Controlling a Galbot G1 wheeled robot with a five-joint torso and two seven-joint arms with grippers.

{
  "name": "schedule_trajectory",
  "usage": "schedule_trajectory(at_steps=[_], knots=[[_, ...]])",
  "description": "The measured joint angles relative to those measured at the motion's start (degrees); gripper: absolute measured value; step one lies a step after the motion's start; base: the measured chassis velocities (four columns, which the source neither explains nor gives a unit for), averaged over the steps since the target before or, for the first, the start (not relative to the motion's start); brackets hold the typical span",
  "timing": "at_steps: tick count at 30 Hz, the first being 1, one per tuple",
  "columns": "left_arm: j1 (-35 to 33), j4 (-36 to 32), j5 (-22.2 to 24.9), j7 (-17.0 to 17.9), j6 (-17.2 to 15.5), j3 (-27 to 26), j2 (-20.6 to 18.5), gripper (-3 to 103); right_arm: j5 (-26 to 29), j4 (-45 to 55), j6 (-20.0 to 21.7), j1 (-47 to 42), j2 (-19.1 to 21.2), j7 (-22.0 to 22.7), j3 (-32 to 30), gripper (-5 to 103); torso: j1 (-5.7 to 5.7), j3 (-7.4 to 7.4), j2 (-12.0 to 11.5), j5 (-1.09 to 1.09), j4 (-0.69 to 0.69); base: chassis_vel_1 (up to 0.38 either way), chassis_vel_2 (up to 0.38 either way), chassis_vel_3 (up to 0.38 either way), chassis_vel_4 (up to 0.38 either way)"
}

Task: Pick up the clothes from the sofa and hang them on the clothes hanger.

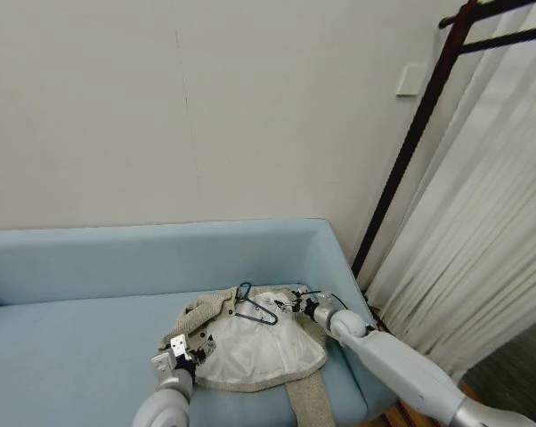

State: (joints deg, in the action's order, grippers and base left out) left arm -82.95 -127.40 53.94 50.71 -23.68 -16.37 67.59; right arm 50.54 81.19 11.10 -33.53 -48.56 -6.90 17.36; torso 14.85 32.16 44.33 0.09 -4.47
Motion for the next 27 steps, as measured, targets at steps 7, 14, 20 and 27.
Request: schedule_trajectory(at_steps=[7,14,20,27], knots=[[-1.3,1.0,1.4,-0.1,0.0,-3.3,2.7,100,0.7,-0.7,0.4,0.5,0.9,-0.1,0.1,100,0.0,0.0,0.0,0.0,0.02,0.0,0.0,0.0,0.0],[3.4,8.0,1.9,-2.7,0.5,-3.8,2.6,100,1.9,-1.0,0.2,0.8,2.0,-1.5,0.4,100,0.01,0.0,0.0,-0.01,0.0,0.0,0.0,0.0,0.0],[5.2,11.5,2.8,-3.6,0.0,-3.2,2.4,100,2.0,-1.3,0.2,0.9,2.3,-1.8,0.5,100,0.01,0.0,0.0,-0.01,0.01,0.0,0.0,0.0,0.0],[6.8,15.5,3.8,-7.6,1.2,-2.7,3.0,99,2.2,-2.0,0.1,1.0,2.7,-1.7,0.7,100,0.01,0.0,0.0,-0.01,0.01,0.0,0.0,0.0,0.0]])
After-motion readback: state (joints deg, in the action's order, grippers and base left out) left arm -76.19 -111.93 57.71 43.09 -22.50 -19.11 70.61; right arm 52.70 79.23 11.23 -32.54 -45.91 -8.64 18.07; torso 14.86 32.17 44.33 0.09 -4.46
